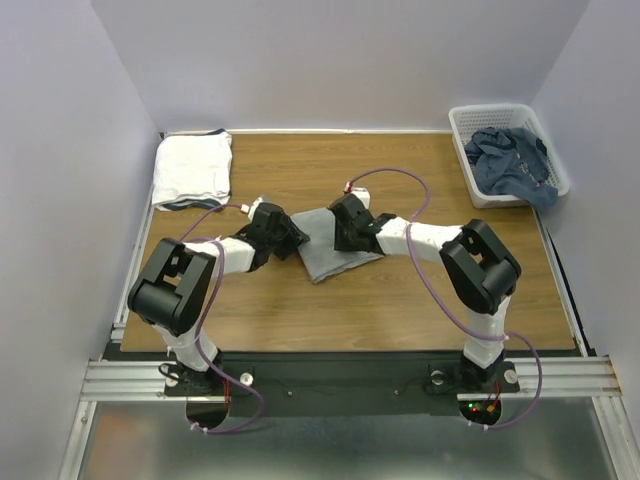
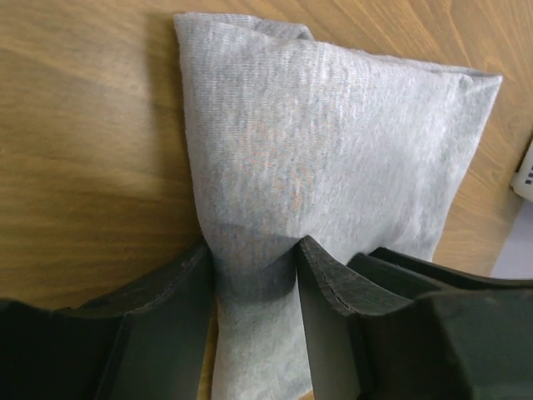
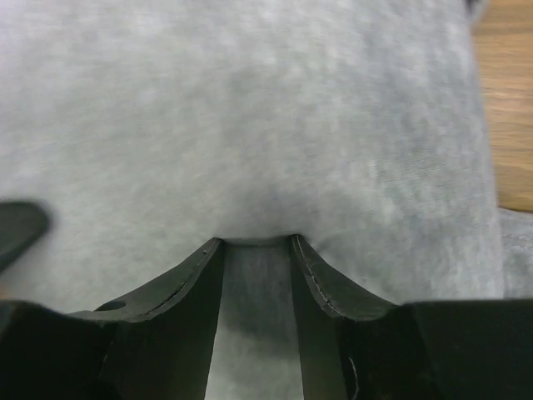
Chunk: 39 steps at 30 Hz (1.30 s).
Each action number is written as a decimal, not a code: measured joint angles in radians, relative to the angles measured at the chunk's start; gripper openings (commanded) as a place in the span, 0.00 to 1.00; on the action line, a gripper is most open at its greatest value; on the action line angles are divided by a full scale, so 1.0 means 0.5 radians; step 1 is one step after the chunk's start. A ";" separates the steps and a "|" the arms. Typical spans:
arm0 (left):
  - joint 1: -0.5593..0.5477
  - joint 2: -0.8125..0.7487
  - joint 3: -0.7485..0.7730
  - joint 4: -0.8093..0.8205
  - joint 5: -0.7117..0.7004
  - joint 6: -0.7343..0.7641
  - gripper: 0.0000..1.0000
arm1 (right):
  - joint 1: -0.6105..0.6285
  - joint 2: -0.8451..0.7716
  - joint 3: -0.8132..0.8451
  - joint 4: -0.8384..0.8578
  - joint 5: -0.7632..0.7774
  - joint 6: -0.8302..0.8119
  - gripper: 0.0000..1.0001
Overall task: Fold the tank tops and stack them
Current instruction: Neatly place the folded tank top to the corner
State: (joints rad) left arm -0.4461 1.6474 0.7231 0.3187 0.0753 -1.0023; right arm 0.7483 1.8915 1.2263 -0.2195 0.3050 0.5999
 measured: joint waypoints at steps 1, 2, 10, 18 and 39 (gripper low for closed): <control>-0.013 0.029 0.043 -0.033 -0.021 0.018 0.48 | -0.018 0.031 0.000 -0.024 0.017 -0.006 0.45; -0.023 0.042 0.069 -0.054 -0.043 0.030 0.46 | -0.043 0.056 0.002 -0.026 0.027 -0.008 0.45; -0.075 0.247 0.424 -0.343 -0.291 0.231 0.03 | -0.088 0.124 0.159 -0.097 -0.162 -0.063 0.47; -0.018 0.626 1.156 -0.745 -0.783 0.800 0.00 | -0.089 0.179 0.456 -0.130 -0.495 -0.094 0.66; 0.461 1.172 2.470 -1.203 -1.308 1.888 0.00 | -0.098 0.131 0.684 -0.158 -0.671 -0.175 0.66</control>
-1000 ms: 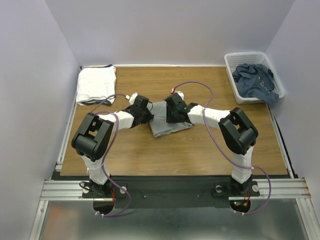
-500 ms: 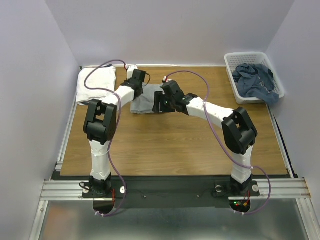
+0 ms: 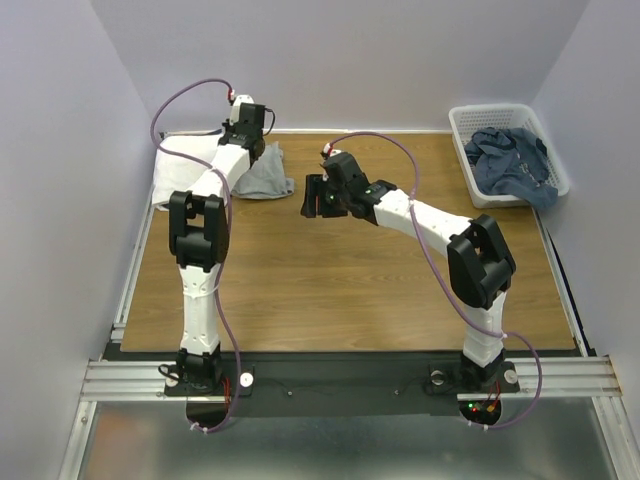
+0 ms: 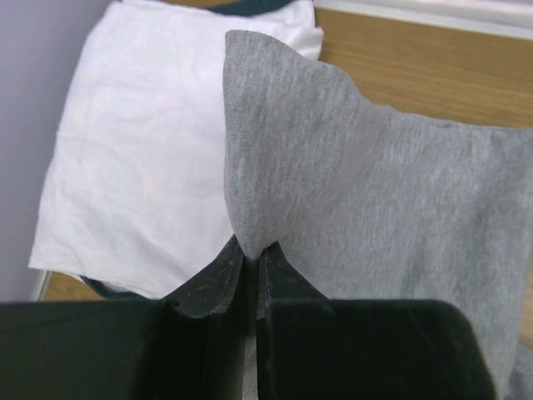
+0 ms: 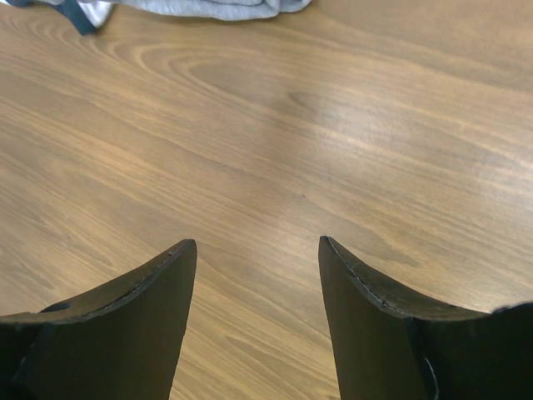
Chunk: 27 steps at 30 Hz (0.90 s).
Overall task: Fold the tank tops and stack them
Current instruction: Neatly place the folded tank top to the corner
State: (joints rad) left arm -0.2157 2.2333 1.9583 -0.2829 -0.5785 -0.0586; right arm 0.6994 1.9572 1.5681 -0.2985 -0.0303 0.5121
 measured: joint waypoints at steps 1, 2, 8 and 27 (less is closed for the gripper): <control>0.005 0.018 0.043 -0.002 -0.005 0.026 0.00 | 0.000 0.000 0.020 -0.002 -0.008 0.000 0.66; 0.015 0.027 0.074 -0.003 -0.005 0.050 0.00 | 0.000 0.000 0.037 -0.002 -0.011 -0.001 0.66; 0.060 0.048 0.182 -0.046 -0.002 0.163 0.00 | 0.000 0.000 0.077 -0.002 -0.021 -0.001 0.66; 0.186 0.061 0.507 -0.182 0.054 0.280 0.00 | 0.000 0.000 0.077 -0.011 -0.024 -0.008 0.65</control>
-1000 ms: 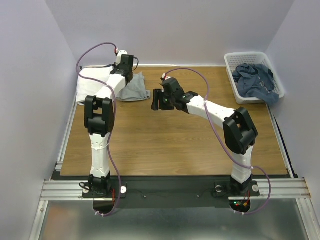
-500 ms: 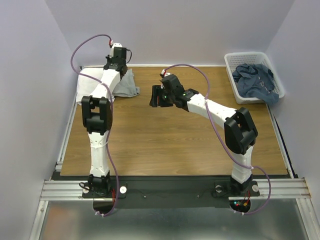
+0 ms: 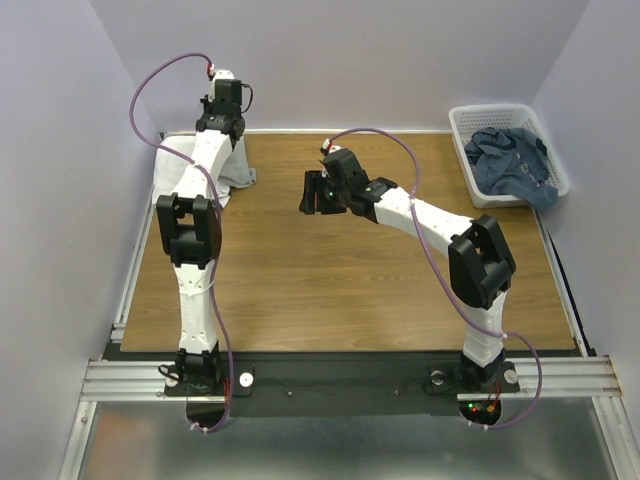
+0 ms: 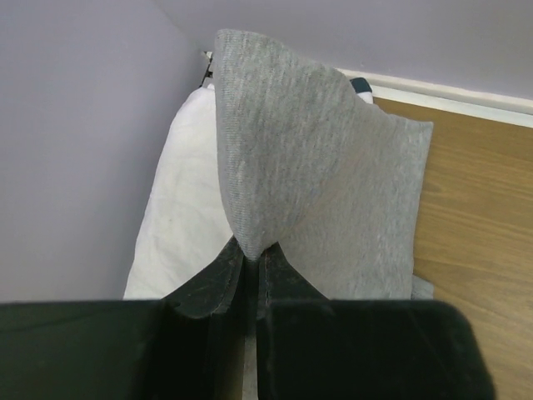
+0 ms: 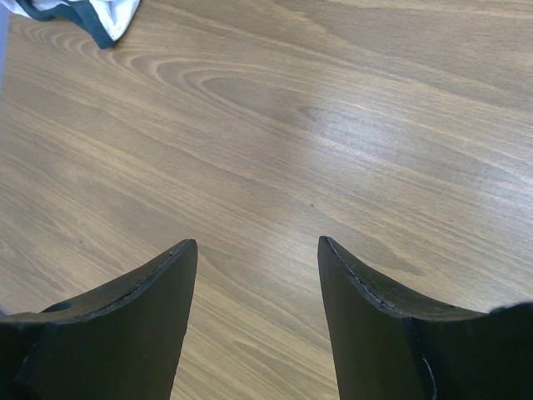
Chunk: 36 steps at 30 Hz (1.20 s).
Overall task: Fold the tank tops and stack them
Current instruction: Neatly place the folded tank top to the corner
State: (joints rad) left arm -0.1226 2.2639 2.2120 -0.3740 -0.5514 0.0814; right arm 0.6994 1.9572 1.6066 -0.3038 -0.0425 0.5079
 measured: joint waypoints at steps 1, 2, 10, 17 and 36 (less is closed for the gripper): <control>0.000 0.000 0.000 -0.010 0.003 0.002 0.00 | 0.000 0.000 0.000 0.000 0.000 0.000 0.65; 0.002 0.000 0.000 -0.018 0.004 0.007 0.00 | 0.000 0.000 0.000 0.000 0.000 0.000 0.65; 0.058 0.000 0.000 -0.027 0.029 0.015 0.00 | 0.000 0.000 0.000 -0.002 -0.015 0.001 0.65; 0.133 0.000 0.000 -0.028 0.105 0.006 0.00 | 0.000 0.002 0.000 -0.002 -0.016 0.001 0.65; 0.266 0.000 -0.003 -0.018 0.137 -0.100 0.00 | 0.000 0.063 0.000 -0.005 -0.016 0.001 0.65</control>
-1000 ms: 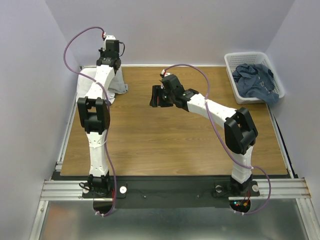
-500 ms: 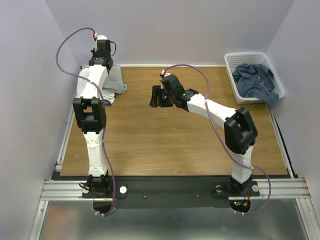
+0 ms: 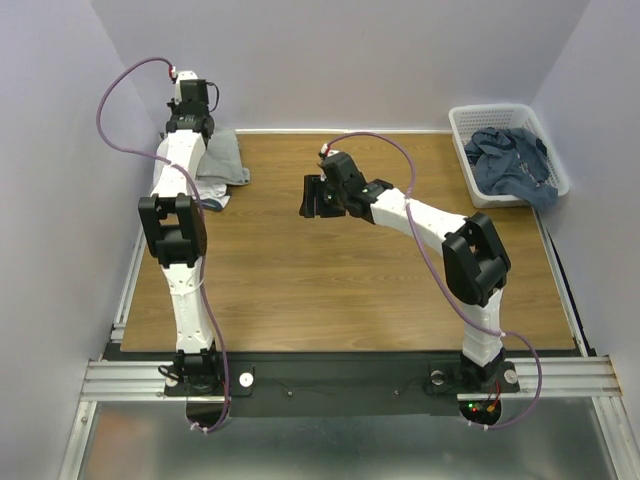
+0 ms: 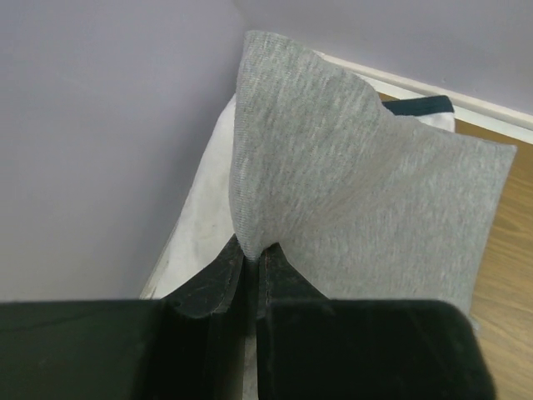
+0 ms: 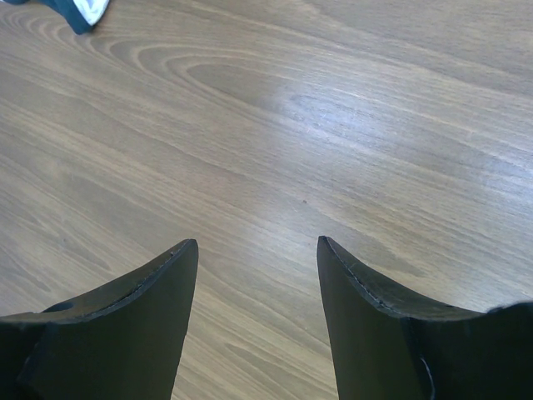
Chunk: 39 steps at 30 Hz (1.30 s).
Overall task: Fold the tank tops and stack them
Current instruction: Neatly place the folded tank top to the corner
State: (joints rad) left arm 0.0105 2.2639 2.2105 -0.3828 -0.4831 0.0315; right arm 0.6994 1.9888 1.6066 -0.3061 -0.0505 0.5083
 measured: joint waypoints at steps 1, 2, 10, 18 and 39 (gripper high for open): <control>0.014 0.000 -0.008 0.011 -0.010 -0.011 0.00 | 0.000 0.003 0.000 0.000 0.000 0.000 0.65; 0.029 0.001 -0.015 0.024 -0.018 -0.019 0.00 | 0.000 0.007 0.000 0.000 0.000 0.000 0.65; 0.101 0.108 -0.068 0.126 -0.037 -0.107 0.05 | 0.000 0.011 0.000 0.001 0.000 0.000 0.65; 0.127 0.266 -0.116 0.147 -0.057 -0.220 0.30 | 0.000 0.034 -0.006 -0.001 0.002 0.000 0.65; 0.121 -0.085 -0.312 0.152 -0.052 -0.506 0.96 | -0.025 -0.037 -0.106 -0.009 0.127 -0.018 0.68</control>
State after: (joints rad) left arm 0.0711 2.2215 2.0544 -0.3069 -0.5091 -0.2214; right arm 0.6868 1.9705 1.5536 -0.3107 0.0128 0.4995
